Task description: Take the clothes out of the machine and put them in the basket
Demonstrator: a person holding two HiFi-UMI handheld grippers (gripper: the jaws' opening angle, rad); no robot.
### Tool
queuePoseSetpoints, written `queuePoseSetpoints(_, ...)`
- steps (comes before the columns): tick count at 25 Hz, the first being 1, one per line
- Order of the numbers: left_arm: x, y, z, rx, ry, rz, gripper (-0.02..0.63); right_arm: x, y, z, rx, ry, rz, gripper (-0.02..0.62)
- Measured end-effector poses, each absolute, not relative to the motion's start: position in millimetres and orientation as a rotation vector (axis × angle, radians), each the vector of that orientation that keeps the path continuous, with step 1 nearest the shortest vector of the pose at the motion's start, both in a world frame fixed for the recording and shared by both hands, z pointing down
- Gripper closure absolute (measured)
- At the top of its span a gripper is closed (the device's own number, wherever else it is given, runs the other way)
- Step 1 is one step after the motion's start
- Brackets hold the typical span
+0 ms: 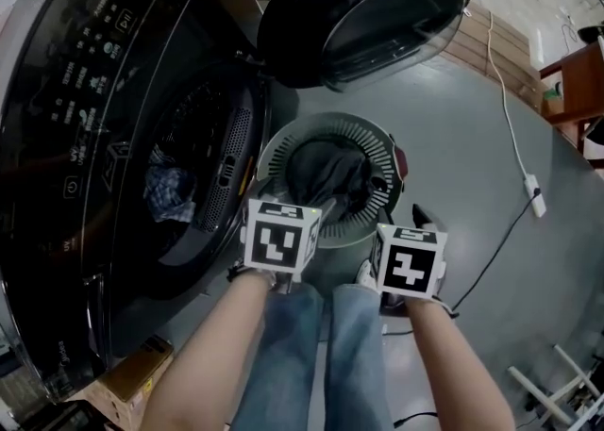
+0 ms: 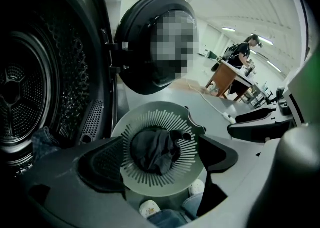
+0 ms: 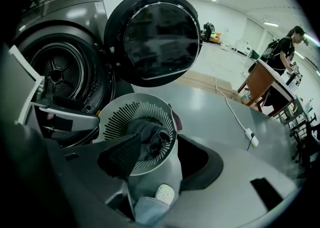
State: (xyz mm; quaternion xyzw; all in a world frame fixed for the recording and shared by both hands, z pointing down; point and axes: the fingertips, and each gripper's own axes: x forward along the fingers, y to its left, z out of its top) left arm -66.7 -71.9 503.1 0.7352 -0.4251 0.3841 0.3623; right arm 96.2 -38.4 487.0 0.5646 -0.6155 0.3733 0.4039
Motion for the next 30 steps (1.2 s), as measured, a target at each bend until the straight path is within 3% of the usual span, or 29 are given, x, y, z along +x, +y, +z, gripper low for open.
queuePoseSetpoints(18, -122, -63, 580, 1.864, -1.186, 1.121, 0.164, 58, -37, 572, 1.341, -1.576, 0.903, 0.378)
queuePoseSetpoints(30, -268, -124, 548, 1.614, -1.832, 1.331, 0.164, 30, -75, 588, 1.306, -1.639, 0.823, 0.393)
